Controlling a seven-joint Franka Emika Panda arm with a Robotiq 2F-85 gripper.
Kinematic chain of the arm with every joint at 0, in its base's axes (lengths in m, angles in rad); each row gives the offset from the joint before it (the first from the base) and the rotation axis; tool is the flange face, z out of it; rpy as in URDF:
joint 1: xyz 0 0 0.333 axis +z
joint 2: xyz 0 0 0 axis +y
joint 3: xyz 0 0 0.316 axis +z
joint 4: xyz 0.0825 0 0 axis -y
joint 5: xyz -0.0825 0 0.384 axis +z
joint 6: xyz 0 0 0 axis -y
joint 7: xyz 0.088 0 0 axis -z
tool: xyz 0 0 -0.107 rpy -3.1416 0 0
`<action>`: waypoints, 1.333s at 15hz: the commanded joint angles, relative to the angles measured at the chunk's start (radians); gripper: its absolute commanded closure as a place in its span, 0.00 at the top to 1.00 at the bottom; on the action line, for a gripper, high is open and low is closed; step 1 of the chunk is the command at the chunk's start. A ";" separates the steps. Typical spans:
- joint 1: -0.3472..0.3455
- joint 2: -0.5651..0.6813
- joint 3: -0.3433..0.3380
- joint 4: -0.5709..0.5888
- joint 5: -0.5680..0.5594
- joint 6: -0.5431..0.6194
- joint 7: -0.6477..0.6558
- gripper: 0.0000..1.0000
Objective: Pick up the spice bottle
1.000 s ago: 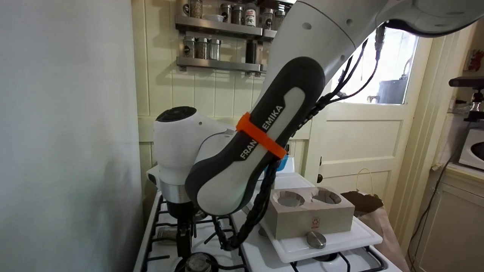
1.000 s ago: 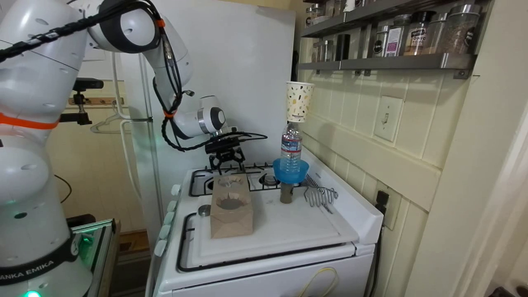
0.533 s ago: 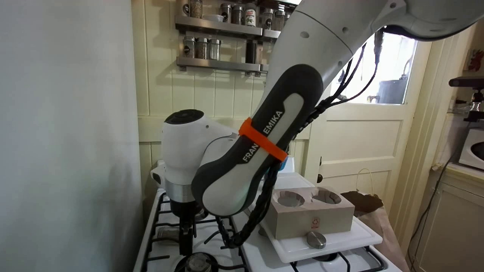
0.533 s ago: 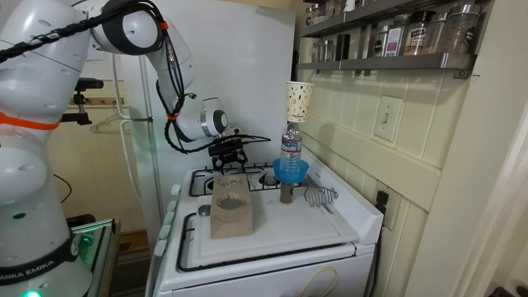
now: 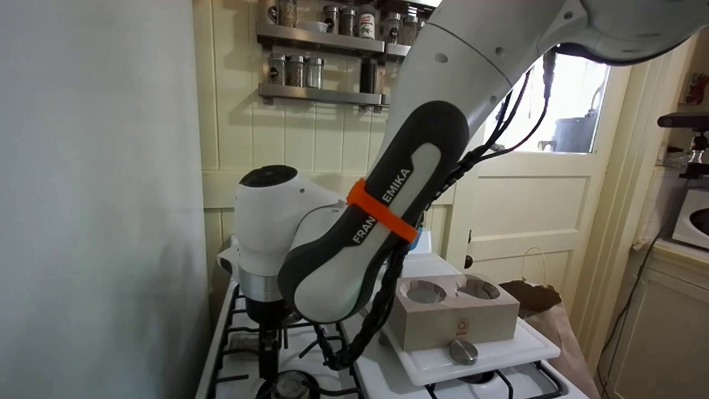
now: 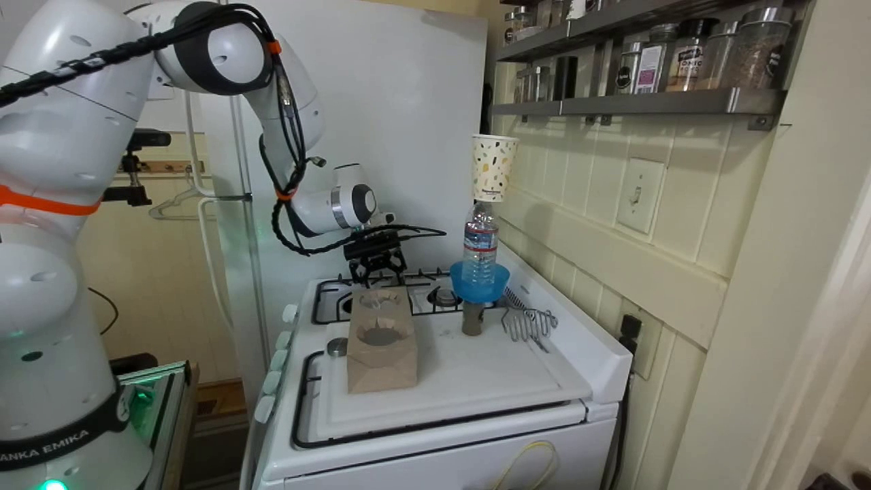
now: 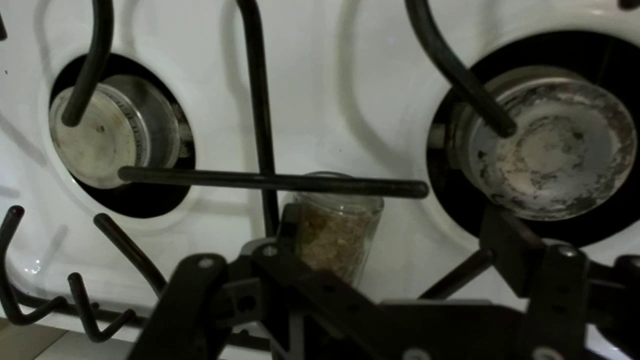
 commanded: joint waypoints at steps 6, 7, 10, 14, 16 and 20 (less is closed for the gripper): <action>0.024 0.049 -0.023 0.056 -0.026 -0.006 0.025 0.90; 0.028 0.054 -0.026 0.062 -0.026 -0.009 0.031 0.84; 0.038 0.074 -0.026 0.078 -0.022 -0.026 0.035 0.59; 0.048 0.095 -0.029 0.096 -0.018 -0.032 0.035 0.35; 0.047 0.094 -0.026 0.095 -0.013 -0.047 0.036 0.45; 0.046 0.088 -0.025 0.095 -0.011 -0.054 0.039 0.69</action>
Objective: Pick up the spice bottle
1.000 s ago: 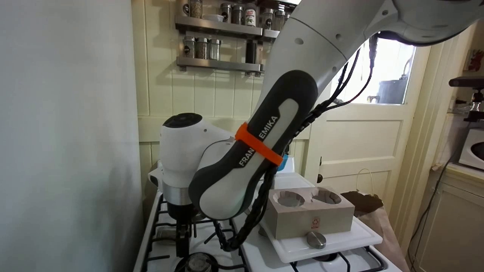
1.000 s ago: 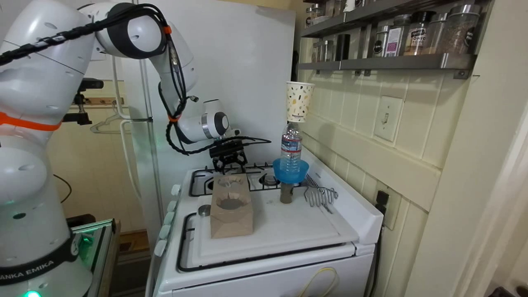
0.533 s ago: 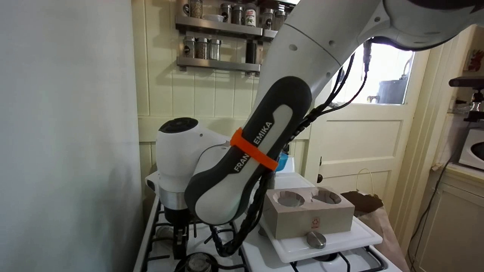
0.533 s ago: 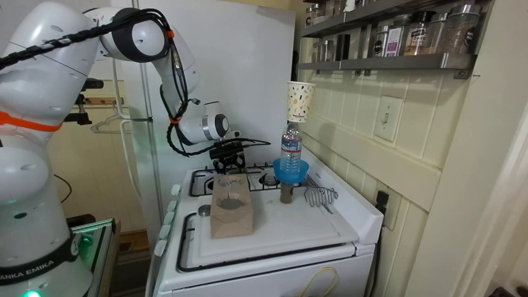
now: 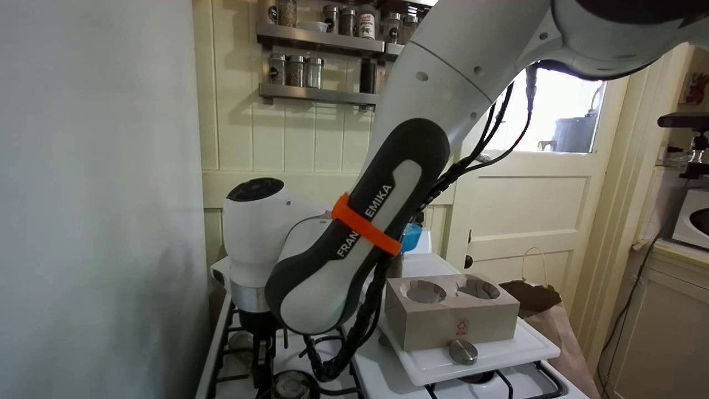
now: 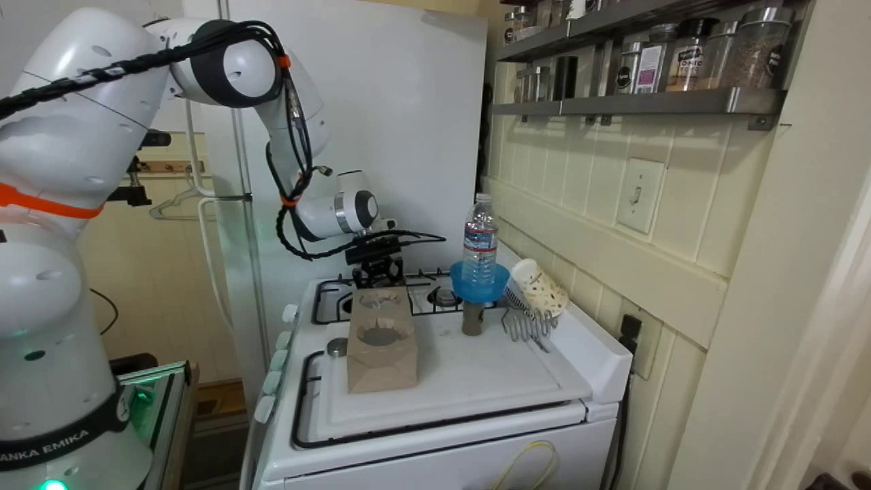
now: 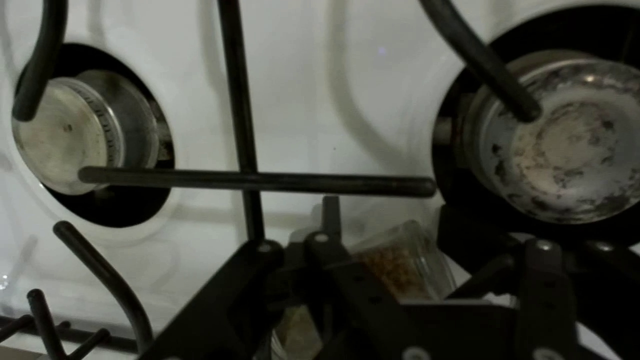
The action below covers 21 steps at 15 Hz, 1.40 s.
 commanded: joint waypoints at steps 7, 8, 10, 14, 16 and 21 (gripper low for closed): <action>0.011 0.005 -0.007 0.027 -0.006 -0.019 0.023 1.00; 0.012 -0.003 -0.007 0.019 -0.003 -0.021 0.028 1.00; 0.004 -0.021 0.004 -0.002 0.001 -0.009 0.018 1.00; -0.025 -0.041 0.043 -0.020 0.040 -0.003 -0.026 1.00; -0.024 -0.042 0.043 -0.018 0.041 -0.002 -0.016 0.73; -0.026 -0.041 0.047 -0.016 0.058 -0.009 -0.020 0.45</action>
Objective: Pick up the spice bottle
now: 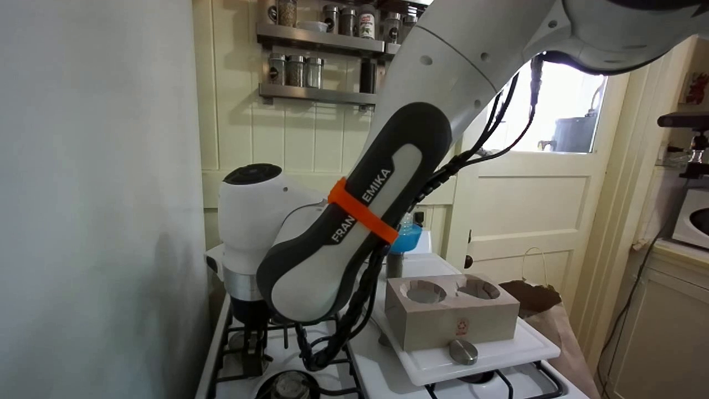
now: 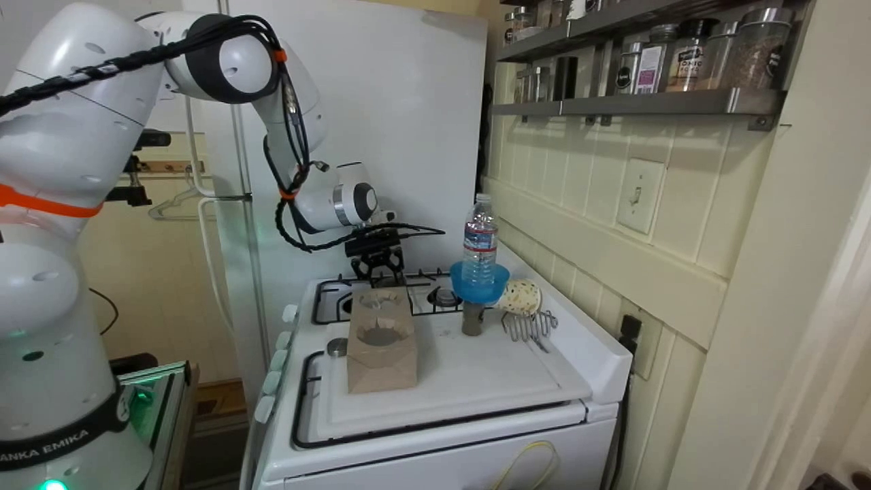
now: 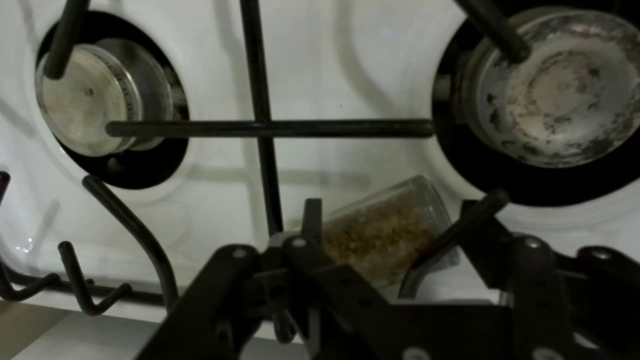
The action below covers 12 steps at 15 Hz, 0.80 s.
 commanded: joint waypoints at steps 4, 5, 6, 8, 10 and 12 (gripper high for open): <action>-0.006 -0.028 0.021 -0.031 0.060 -0.030 -0.020 0.20; -0.005 -0.036 0.025 -0.037 0.070 -0.037 -0.022 0.15; -0.005 -0.044 0.027 -0.041 0.075 -0.045 -0.027 0.12; -0.006 -0.057 0.032 -0.049 0.090 -0.059 -0.032 0.07; -0.007 -0.060 0.036 -0.050 0.108 -0.074 -0.035 0.32; -0.012 -0.062 0.041 -0.051 0.126 -0.080 -0.044 0.49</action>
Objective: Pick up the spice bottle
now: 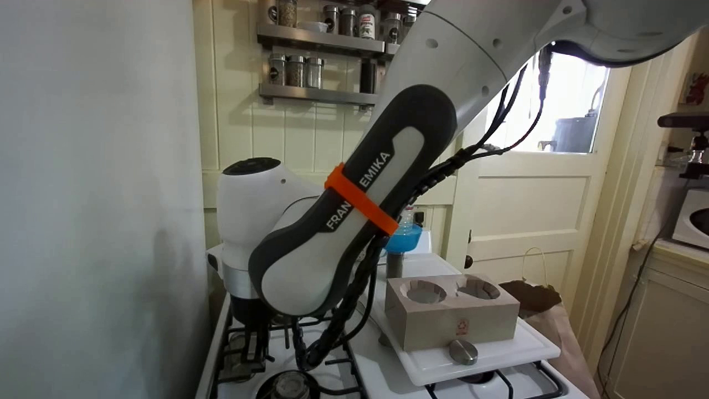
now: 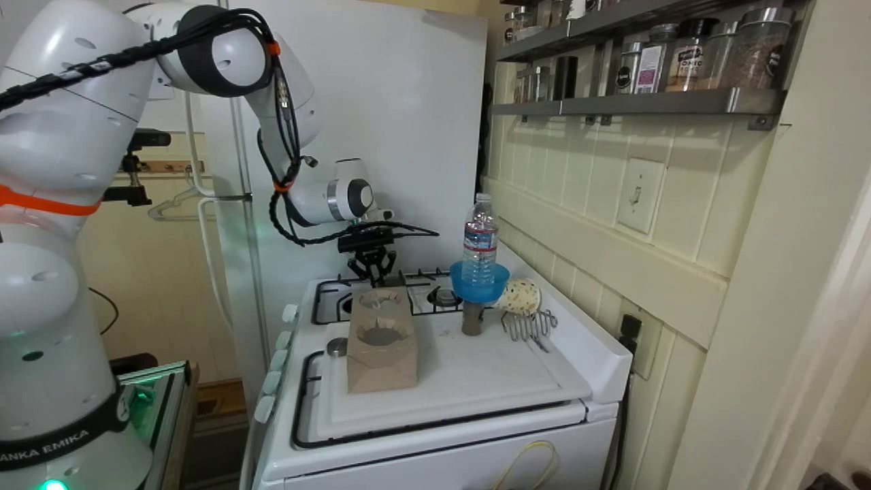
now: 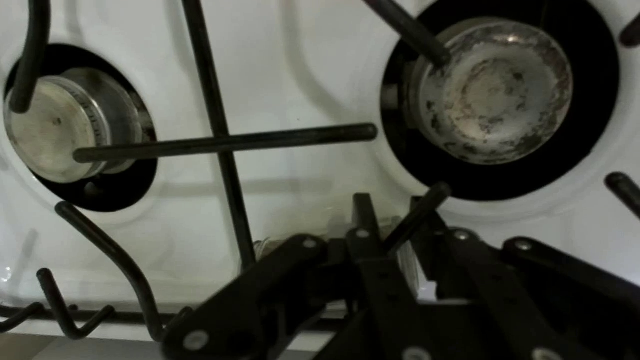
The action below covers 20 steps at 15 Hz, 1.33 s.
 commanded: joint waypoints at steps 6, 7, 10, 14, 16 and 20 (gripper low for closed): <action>-0.038 -0.047 0.061 -0.036 0.095 -0.013 -0.114 0.92; -0.045 -0.053 0.067 -0.040 0.100 -0.007 -0.128 0.98; -0.063 -0.077 0.072 -0.053 0.110 0.003 -0.151 1.00; -0.087 -0.097 0.103 -0.078 0.150 0.025 -0.191 1.00; -0.095 -0.105 0.115 -0.087 0.169 0.028 -0.209 1.00; -0.106 -0.117 0.120 -0.103 0.184 0.040 -0.229 0.96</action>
